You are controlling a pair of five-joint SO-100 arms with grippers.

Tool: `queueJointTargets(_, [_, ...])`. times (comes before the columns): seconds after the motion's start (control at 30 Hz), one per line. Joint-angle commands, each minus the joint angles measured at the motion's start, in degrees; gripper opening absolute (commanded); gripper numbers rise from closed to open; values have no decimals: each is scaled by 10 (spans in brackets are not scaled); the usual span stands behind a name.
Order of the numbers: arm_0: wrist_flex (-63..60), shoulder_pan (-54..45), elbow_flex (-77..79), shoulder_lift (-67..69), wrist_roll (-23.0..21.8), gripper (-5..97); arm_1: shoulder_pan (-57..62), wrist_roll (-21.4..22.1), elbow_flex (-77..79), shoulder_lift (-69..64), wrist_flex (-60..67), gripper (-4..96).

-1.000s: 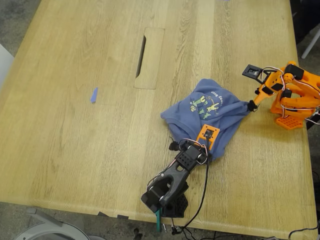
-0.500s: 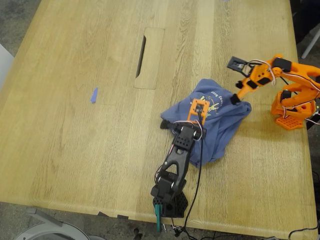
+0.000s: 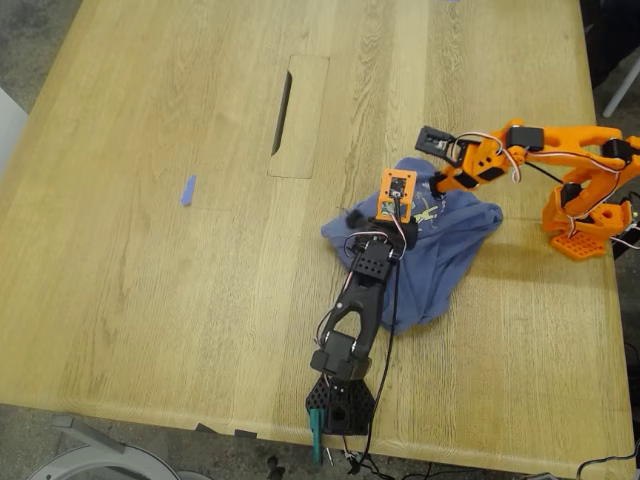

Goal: Fold a T-shirt

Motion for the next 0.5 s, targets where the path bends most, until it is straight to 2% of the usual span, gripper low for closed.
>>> queueJointTargets(0.0, [-51,-6,1,4,-18,328,-10,-11,-36,-18,-40,2])
queueJointTargets(0.13, [-86,-10,27,-3,-37,216,-21,-18,-39,-54,-83,1])
queueJointTargets(0.23, [-108,-14,49,-9,-53,72,-28,-19,-44,-81,-102,1])
queueJointTargets(0.47, [-149,-30,108,-18,-62,48,-43,-16,2,-105,-163,0])
